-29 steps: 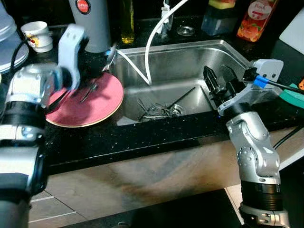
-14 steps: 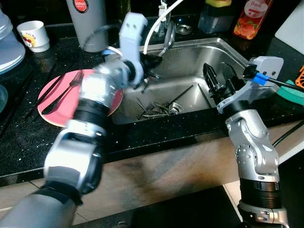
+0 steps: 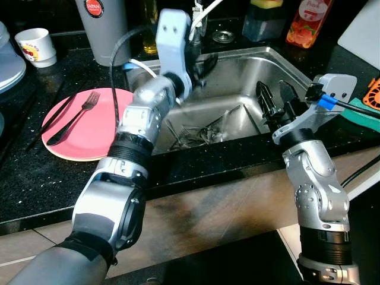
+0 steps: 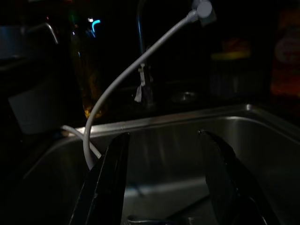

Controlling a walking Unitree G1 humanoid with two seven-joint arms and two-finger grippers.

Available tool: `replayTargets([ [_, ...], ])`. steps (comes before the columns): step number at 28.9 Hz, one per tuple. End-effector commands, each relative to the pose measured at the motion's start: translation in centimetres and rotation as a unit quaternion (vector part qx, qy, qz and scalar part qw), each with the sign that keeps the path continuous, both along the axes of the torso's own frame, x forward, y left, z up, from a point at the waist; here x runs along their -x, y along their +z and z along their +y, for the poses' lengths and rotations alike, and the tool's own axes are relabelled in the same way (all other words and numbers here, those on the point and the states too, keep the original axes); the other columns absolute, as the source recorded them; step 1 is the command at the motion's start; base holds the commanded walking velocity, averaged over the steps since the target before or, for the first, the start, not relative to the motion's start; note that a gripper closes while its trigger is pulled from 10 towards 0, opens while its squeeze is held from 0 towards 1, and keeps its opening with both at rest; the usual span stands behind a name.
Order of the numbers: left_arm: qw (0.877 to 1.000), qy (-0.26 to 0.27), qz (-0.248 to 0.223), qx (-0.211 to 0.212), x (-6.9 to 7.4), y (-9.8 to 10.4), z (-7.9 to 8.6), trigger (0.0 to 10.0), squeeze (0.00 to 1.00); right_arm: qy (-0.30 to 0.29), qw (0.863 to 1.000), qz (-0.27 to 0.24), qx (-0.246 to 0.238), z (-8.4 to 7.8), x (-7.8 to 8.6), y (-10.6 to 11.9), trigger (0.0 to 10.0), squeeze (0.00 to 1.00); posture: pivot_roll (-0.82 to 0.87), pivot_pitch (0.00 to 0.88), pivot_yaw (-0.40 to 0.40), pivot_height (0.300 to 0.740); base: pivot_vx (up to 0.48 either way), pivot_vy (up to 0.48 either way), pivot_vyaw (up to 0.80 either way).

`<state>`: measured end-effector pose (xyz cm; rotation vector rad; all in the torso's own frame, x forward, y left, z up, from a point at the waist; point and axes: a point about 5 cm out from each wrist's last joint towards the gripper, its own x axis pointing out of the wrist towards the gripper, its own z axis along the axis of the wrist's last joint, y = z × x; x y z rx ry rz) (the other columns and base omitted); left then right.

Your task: Kitchen organization

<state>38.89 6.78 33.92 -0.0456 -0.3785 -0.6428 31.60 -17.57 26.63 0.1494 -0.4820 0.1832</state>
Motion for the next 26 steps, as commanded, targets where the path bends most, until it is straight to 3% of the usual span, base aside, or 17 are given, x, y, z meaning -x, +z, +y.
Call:
replayTargets([
  [1,0.998,0.039,0.010,-0.050,0.2,-0.7,1.5,10.0,0.00,-0.011,1.000,-0.019,-0.003,-0.2,0.3,0.6,10.0,0.00,0.07,0.090,0.023,0.740,0.000,0.000,0.00],
  [4,0.991,0.070,0.057,-0.103,0.5,-2.4,3.0,10.0,0.00,-0.011,1.000,-0.027,-0.006,0.1,0.3,0.9,10.0,0.00,0.07,0.086,0.019,0.740,0.000,0.000,0.00],
  [10,0.980,0.145,0.090,-0.099,0.9,-3.2,5.9,10.0,0.00,-0.014,0.999,-0.034,-0.024,0.3,0.3,1.2,10.0,0.00,0.09,0.076,0.014,0.740,0.000,0.000,0.00],
  [12,0.969,0.187,0.129,-0.096,1.5,-3.8,8.0,10.0,0.00,-0.011,0.999,-0.037,-0.034,0.7,0.3,1.3,10.0,0.00,0.10,0.065,0.009,0.740,0.000,0.000,0.00],
  [14,0.966,0.197,0.140,-0.097,1.7,-3.9,8.5,10.0,0.00,-0.010,0.999,-0.037,-0.036,0.8,0.4,1.3,10.0,0.00,0.10,0.065,0.009,0.740,0.000,0.000,0.00],
  [15,0.960,0.224,0.139,-0.099,2.0,-3.8,9.9,10.0,0.00,-0.007,0.998,-0.037,-0.041,1.1,0.3,1.4,10.0,0.00,0.10,0.056,0.005,0.740,0.000,0.000,0.00],
  [18,0.954,0.250,0.125,-0.107,2.3,-3.6,11.0,10.0,0.00,-0.006,0.998,-0.037,-0.043,1.4,0.2,1.4,10.0,0.00,0.10,0.056,0.005,0.740,0.000,0.000,0.00],
  [21,0.923,0.331,0.117,-0.156,3.0,-4.0,13.8,10.0,0.00,-0.002,0.999,-0.037,-0.032,2.5,0.0,1.1,10.0,0.00,0.12,0.044,-0.001,0.740,0.000,0.000,0.00],
  [22,0.923,0.331,0.117,-0.156,3.0,-4.0,13.8,10.0,0.00,-0.002,0.999,-0.037,-0.032,2.5,0.0,1.1,10.0,0.00,0.12,0.044,-0.001,0.740,0.000,0.000,0.00],
  [24,0.897,0.371,0.120,-0.208,3.4,-4.4,15.5,10.0,0.00,0.001,0.999,-0.035,-0.032,2.7,-0.1,1.0,10.0,0.00,0.13,0.047,-0.005,0.740,0.000,0.000,0.00],
  [25,0.897,0.371,0.120,-0.208,3.4,-4.4,15.5,10.0,0.00,0.001,0.999,-0.035,-0.032,2.7,-0.1,1.0,10.0,0.00,0.13,0.047,-0.005,0.740,0.000,0.000,0.00],
  [26,0.887,0.381,0.130,-0.228,3.7,-4.7,16.5,10.0,0.00,0.001,0.999,-0.035,-0.033,2.7,-0.1,1.0,10.0,0.00,0.13,0.050,-0.004,0.740,0.000,0.000,0.00],
])
